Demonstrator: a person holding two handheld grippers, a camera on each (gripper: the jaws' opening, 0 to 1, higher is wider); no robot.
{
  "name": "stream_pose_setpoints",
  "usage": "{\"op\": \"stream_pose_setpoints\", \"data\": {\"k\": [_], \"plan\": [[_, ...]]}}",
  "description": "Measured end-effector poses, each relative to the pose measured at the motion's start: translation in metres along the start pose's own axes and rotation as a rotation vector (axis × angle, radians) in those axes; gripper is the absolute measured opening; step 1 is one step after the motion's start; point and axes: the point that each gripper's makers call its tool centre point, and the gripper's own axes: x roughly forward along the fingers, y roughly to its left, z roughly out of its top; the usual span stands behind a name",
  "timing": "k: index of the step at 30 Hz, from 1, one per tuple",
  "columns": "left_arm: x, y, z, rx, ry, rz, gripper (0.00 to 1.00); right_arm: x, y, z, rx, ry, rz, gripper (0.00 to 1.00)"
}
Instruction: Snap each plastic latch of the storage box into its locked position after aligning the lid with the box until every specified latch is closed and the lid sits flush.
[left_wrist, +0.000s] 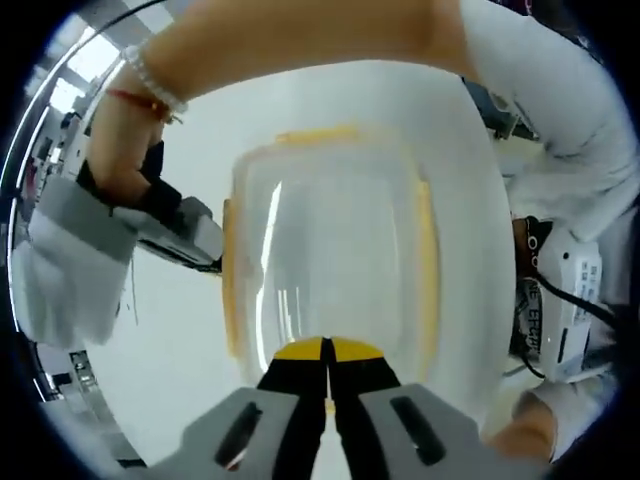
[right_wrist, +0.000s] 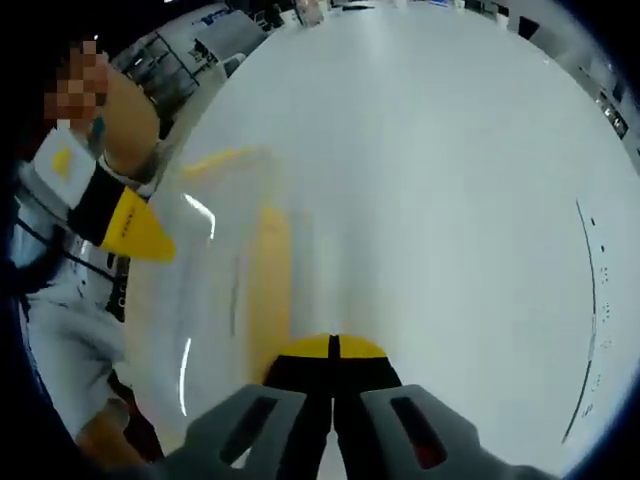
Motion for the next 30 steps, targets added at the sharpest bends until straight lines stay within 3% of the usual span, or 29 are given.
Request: {"op": "stream_pose_setpoints", "data": {"k": [1,5,6,7,8,10,12,16,24,30], "plan": [[-0.001,0.001,0.001,-0.016,0.001,-0.007,0.00,0.008,0.011,0.001,0.011,-0.004,0.008,0.00],[-0.004,0.003,0.002,-0.005,0.018,0.002,0.00,-0.003,0.000,0.008,0.033,-0.046,0.058,0.00],[-0.005,0.004,0.002,-0.010,0.012,-0.001,0.00,0.001,-0.003,0.008,0.010,-0.068,-0.010,0.00],[-0.005,0.004,0.001,-0.010,0.006,-0.003,0.00,0.002,0.000,0.008,0.010,-0.078,-0.009,0.00],[-0.006,0.004,0.001,-0.012,-0.002,-0.004,0.00,-0.002,0.007,0.010,0.042,-0.077,0.076,0.00],[-0.007,0.007,0.001,-0.011,-0.013,-0.006,0.00,-0.006,0.002,0.015,0.043,-0.089,0.087,0.00],[-0.009,0.011,0.000,-0.016,-0.028,-0.017,0.00,-0.005,-0.007,0.014,0.016,-0.081,0.021,0.00],[-0.007,0.013,-0.003,-0.021,-0.063,-0.042,0.00,0.005,0.002,0.016,0.012,-0.079,-0.013,0.00],[-0.003,0.009,-0.009,-0.029,-0.102,-0.068,0.00,0.008,0.001,0.018,0.025,-0.096,0.013,0.00],[0.000,0.008,-0.009,-0.055,-0.121,-0.096,0.00,0.009,-0.001,0.016,0.045,-0.080,-0.017,0.00]]}}
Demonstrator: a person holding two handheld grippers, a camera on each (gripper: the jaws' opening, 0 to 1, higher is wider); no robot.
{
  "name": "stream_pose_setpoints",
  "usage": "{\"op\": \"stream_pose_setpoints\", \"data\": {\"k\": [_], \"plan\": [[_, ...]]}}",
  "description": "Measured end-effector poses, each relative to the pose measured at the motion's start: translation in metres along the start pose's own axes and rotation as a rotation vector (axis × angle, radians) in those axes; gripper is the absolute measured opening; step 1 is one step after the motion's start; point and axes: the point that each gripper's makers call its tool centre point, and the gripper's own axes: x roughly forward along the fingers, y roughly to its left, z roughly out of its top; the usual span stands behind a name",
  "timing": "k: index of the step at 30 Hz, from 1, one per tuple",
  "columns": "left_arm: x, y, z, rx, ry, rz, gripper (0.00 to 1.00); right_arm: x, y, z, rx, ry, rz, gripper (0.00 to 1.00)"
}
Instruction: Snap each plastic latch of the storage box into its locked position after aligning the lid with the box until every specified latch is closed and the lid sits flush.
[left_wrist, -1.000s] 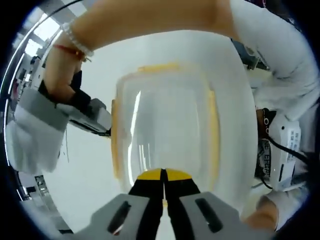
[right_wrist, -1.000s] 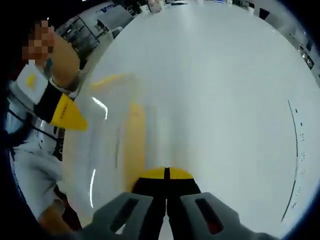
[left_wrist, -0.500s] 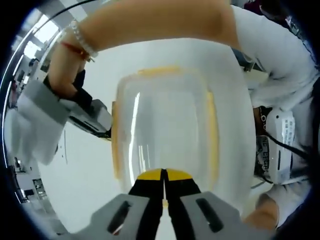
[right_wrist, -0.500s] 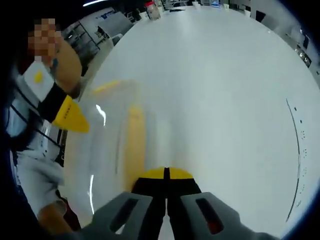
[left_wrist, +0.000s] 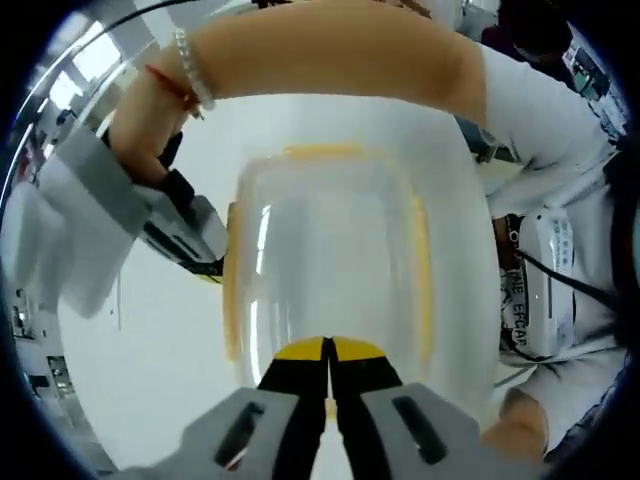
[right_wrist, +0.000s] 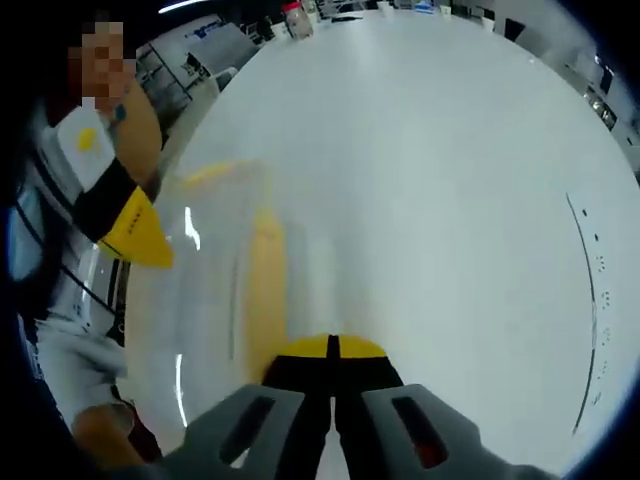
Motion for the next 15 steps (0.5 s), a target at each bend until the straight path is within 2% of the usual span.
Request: {"op": "stream_pose_setpoints", "data": {"k": [10,13,15], "plan": [[0.000,-0.011,-0.007,-0.019,0.023,-0.037,0.00,0.005,0.006,0.002,0.054,0.020,-0.049,0.00],[0.000,-0.013,-0.008,-0.033,-0.002,-0.061,0.00,0.004,0.004,0.006,0.087,-0.045,-0.065,0.00],[0.000,-0.015,-0.007,-0.079,-0.040,-0.082,0.00,0.003,0.005,0.007,0.138,-0.110,-0.076,0.00]]}}
